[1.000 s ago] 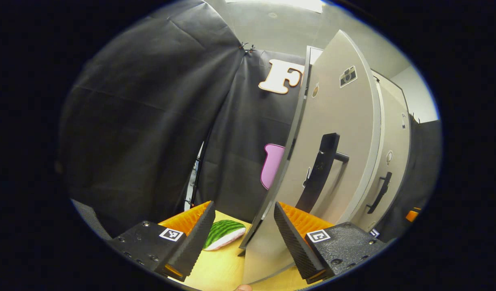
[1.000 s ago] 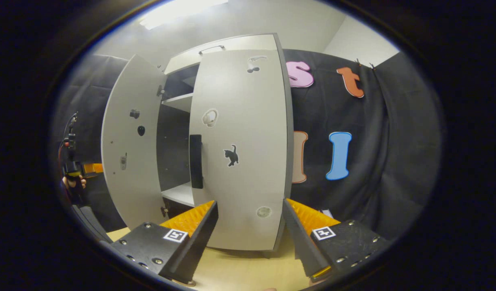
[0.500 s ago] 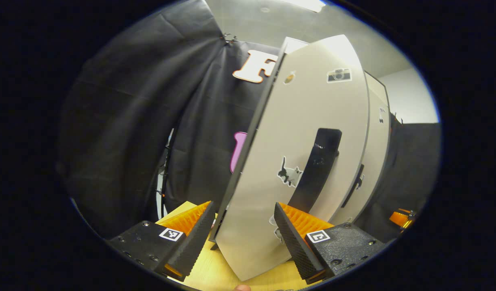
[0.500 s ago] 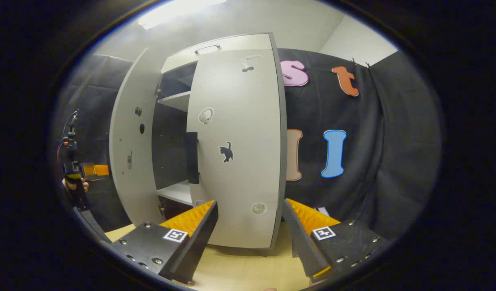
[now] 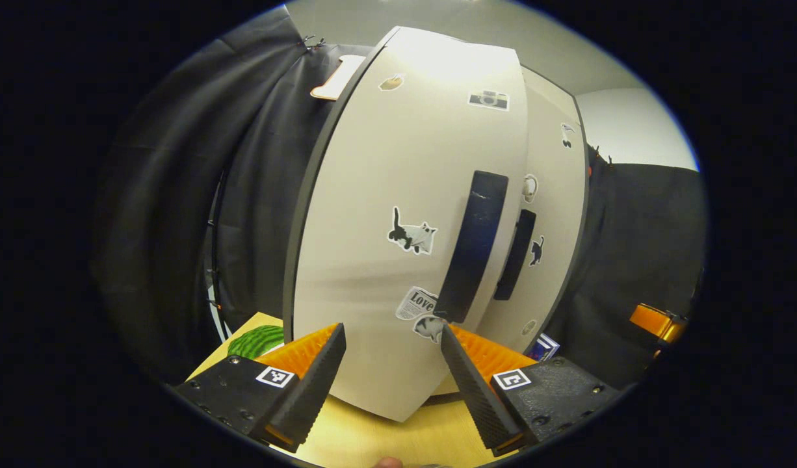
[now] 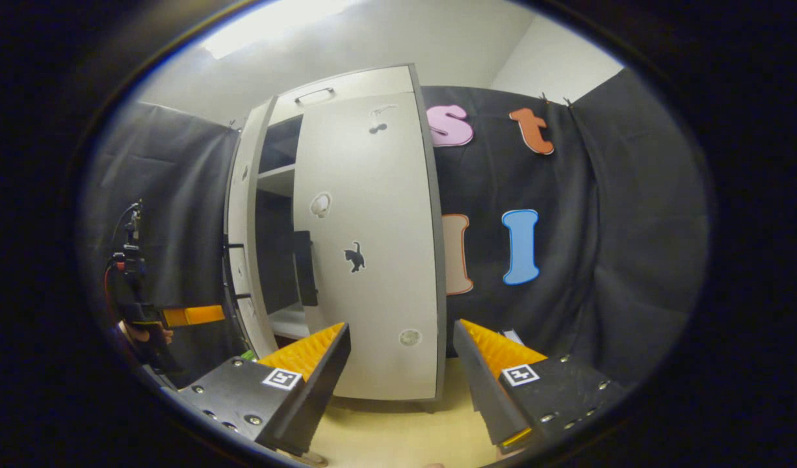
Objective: Grasp the bottle in the cabinet with the left hand and place it on the coaster, then close the right door with the right hand and the left door with the left hand.
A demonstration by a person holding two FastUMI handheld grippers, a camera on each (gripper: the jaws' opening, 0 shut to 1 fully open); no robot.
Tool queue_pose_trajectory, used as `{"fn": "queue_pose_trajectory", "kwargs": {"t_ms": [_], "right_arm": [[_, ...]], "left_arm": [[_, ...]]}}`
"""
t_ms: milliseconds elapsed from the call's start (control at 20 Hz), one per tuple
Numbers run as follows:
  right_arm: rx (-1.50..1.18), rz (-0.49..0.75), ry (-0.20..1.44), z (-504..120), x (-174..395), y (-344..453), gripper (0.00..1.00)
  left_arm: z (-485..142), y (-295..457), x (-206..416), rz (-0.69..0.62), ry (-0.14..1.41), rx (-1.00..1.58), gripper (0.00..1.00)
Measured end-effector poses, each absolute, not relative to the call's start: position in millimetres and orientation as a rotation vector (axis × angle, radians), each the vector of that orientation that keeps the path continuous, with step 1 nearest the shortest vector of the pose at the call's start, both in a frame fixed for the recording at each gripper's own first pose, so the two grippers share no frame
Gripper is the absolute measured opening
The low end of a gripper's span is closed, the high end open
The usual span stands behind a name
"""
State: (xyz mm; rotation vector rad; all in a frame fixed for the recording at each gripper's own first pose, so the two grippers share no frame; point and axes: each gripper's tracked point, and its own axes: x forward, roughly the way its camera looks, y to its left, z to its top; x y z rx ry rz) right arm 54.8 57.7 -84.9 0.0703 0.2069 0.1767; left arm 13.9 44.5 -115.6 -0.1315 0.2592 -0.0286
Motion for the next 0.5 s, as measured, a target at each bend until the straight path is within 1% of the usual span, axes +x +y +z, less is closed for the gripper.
{"fn": "queue_pose_trajectory", "kwargs": {"t_ms": [50,100,300,350,400,500], "right_arm": [[0.07,0.173,0.206,-85,53,56,0.93],[0.068,0.17,0.208,-85,52,54,0.96],[0.045,0.171,0.21,-84,46,52,0.96],[0.036,0.167,0.208,-82,45,51,0.94],[0.024,0.164,0.201,-79,44,50,0.96],[0.004,0.167,0.189,-74,41,50,0.96]], "left_arm": [[-118,43,12,-0.032,0.261,-0.13,0.96],[-120,43,11,-0.034,0.261,-0.131,0.96],[-114,46,6,-0.014,0.251,-0.131,0.95],[-113,48,5,-0.006,0.245,-0.127,0.95],[-112,49,4,0.0,0.243,-0.124,0.95],[-109,50,0,0.001,0.239,-0.118,0.95]]}}
